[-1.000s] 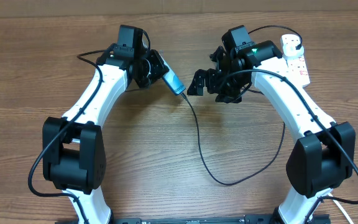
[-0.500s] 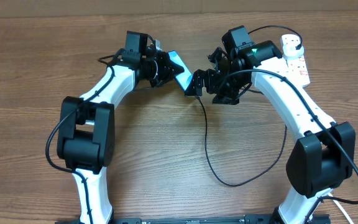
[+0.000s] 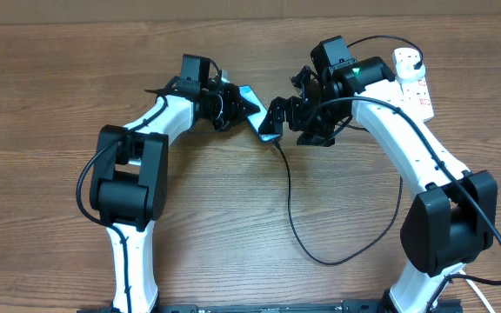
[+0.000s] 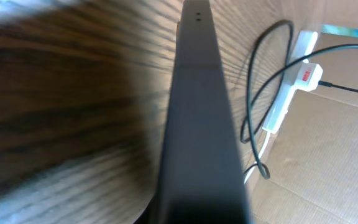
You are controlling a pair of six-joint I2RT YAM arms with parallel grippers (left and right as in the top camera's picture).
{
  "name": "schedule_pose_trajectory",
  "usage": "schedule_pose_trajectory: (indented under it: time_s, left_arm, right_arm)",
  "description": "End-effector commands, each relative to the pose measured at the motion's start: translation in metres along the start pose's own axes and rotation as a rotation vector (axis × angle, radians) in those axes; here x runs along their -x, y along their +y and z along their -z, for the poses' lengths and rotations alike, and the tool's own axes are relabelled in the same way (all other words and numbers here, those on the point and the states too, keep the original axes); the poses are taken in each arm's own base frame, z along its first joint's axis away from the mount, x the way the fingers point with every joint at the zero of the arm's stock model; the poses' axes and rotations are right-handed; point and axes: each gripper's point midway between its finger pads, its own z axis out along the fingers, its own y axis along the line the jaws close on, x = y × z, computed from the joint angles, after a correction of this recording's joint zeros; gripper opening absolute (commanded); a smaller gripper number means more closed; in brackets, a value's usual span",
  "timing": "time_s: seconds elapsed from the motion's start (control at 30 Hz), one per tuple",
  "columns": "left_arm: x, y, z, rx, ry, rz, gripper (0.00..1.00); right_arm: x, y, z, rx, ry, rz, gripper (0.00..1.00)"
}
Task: Plug charger to phone and switch on socket
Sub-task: 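Set the phone down on the table beside the right gripper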
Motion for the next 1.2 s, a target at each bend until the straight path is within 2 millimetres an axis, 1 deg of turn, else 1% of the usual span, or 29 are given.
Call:
schedule_pose_trajectory:
  time_s: [0.0,0.13,0.23,0.27,0.43,0.53,0.67,0.8,0.87,0.93,0.97,1.17]
  left_arm:
    - [-0.007,0.006,-0.012,-0.003,0.036,0.027,0.05]
    - [-0.006,0.009,-0.014,0.005,0.035,0.032,0.07]
    - [-0.005,0.009,-0.013,0.004,0.030,0.030,0.15]
    - [-0.004,0.010,-0.013,0.006,0.028,0.030,0.17]
    - [-0.001,0.013,-0.013,0.022,0.010,0.029,0.17]
    - [0.001,0.015,-0.013,0.036,-0.003,0.030,0.19]
    - [0.001,0.017,-0.013,0.043,-0.006,0.024,0.18]
    - [0.002,0.018,-0.013,0.051,-0.009,-0.008,0.23]
    - [0.002,0.023,-0.013,0.072,-0.014,0.003,0.23]
    - [0.001,0.027,-0.012,0.090,-0.017,0.003,0.32]
    - [0.002,0.030,-0.012,0.107,-0.022,0.005,0.33]
    - [0.000,0.053,-0.008,0.217,-0.046,0.056,0.38]
  right_arm:
    - [0.006,0.012,0.019,0.027,-0.053,0.028,1.00]
    - [0.006,0.012,0.019,0.027,-0.053,0.028,1.00]
    - [0.006,0.012,0.019,0.027,-0.053,0.028,1.00]
    - [0.006,0.012,0.019,0.027,-0.053,0.028,1.00]
    - [0.006,0.012,0.019,0.027,-0.053,0.028,1.00]
    - [0.005,0.012,0.019,0.026,-0.050,0.026,1.00]
    - [0.005,0.012,0.019,0.026,-0.050,0.026,1.00]
    - [0.005,0.012,0.019,0.026,-0.050,0.027,1.00]
    - [0.005,0.012,0.019,0.025,-0.050,0.029,1.00]
    - [0.005,0.012,0.019,0.025,-0.050,0.029,1.00]
    - [0.005,0.012,0.019,0.025,-0.050,0.029,1.00]
    - [0.005,0.012,0.019,0.025,-0.050,0.029,1.00]
